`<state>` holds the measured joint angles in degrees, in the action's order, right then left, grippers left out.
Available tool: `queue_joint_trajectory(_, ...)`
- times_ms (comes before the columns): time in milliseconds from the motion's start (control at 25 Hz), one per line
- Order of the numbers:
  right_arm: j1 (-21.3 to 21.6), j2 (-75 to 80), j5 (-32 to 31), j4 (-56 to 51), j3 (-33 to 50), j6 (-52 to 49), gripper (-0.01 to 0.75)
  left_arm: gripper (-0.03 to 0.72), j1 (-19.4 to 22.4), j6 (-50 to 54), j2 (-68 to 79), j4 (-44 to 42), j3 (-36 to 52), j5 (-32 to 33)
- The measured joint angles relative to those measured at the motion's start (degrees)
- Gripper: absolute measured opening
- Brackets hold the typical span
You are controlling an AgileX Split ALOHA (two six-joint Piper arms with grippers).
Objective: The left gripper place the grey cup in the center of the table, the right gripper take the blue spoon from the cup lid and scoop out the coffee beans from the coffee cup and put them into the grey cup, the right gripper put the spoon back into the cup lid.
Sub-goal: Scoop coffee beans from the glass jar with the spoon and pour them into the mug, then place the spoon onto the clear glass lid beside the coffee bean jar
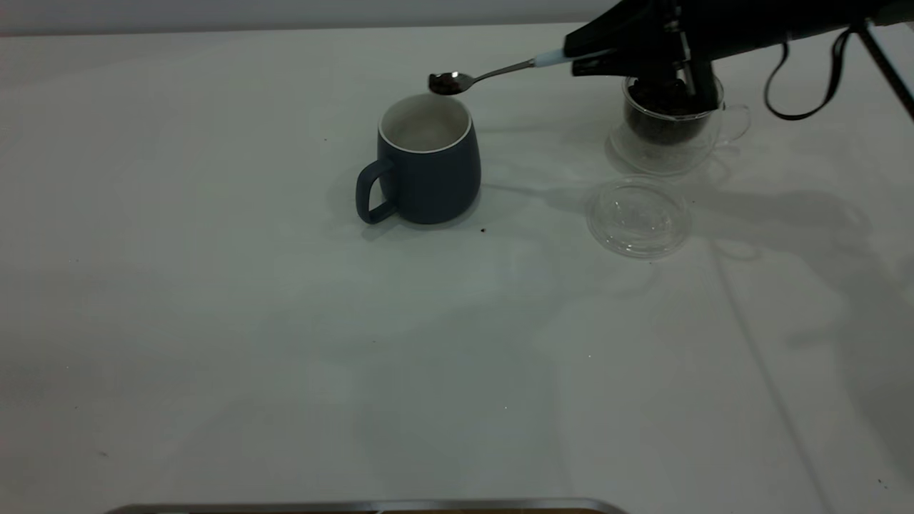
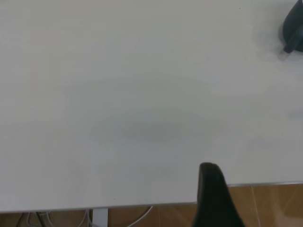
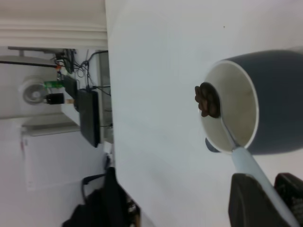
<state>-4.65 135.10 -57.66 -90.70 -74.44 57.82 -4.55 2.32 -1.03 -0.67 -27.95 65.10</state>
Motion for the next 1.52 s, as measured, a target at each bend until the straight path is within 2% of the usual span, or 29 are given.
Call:
queue_joint_trajectory(240,-2.45,0.00,6.37,-2.23,0.00,9.33,0.112,0.514,0.00,0.00,0.00,0.00,0.00,0.00)
queue_joint_trajectory(320,-2.75,0.00,8.58,-2.71,0.00,15.89,0.112,0.514,0.00,-0.05,0.00,0.00,0.00,0.00)
queue_joint_trajectory(480,-2.77,0.00,9.37,-3.90,0.00,34.29,0.112,0.514,0.00,-0.16,0.00,0.00,0.00,0.00)
queue_joint_trajectory(600,-2.77,0.00,9.64,-3.97,0.00,44.49,0.112,0.514,0.00,-0.11,0.00,0.00,0.00,0.00)
queue_joint_trajectory(760,-2.95,-0.70,9.97,-2.79,0.06,45.26,0.112,0.514,0.00,-0.11,0.00,0.00,0.00,0.00)
queue_joint_trajectory(880,-3.07,-4.63,9.97,1.43,0.12,38.22,0.112,0.514,0.00,-0.11,0.00,0.00,0.00,0.00)
queue_joint_trajectory(1040,-3.24,-13.76,9.19,10.72,0.17,19.32,0.112,0.514,0.00,-0.11,0.00,0.00,0.00,0.00)
queue_joint_trajectory(1200,-3.31,-24.01,8.22,27.36,0.16,-5.25,0.112,0.514,0.00,-0.11,0.00,0.00,0.00,0.00)
queue_joint_trajectory(1360,-4.03,-33.90,2.53,47.29,0.16,-30.23,0.112,0.514,0.00,-0.11,0.00,0.00,0.00,0.00)
queue_joint_trajectory(1520,-6.95,-44.10,-4.01,64.57,0.16,-44.92,0.112,0.514,0.00,-0.11,0.00,0.00,0.00,0.00)
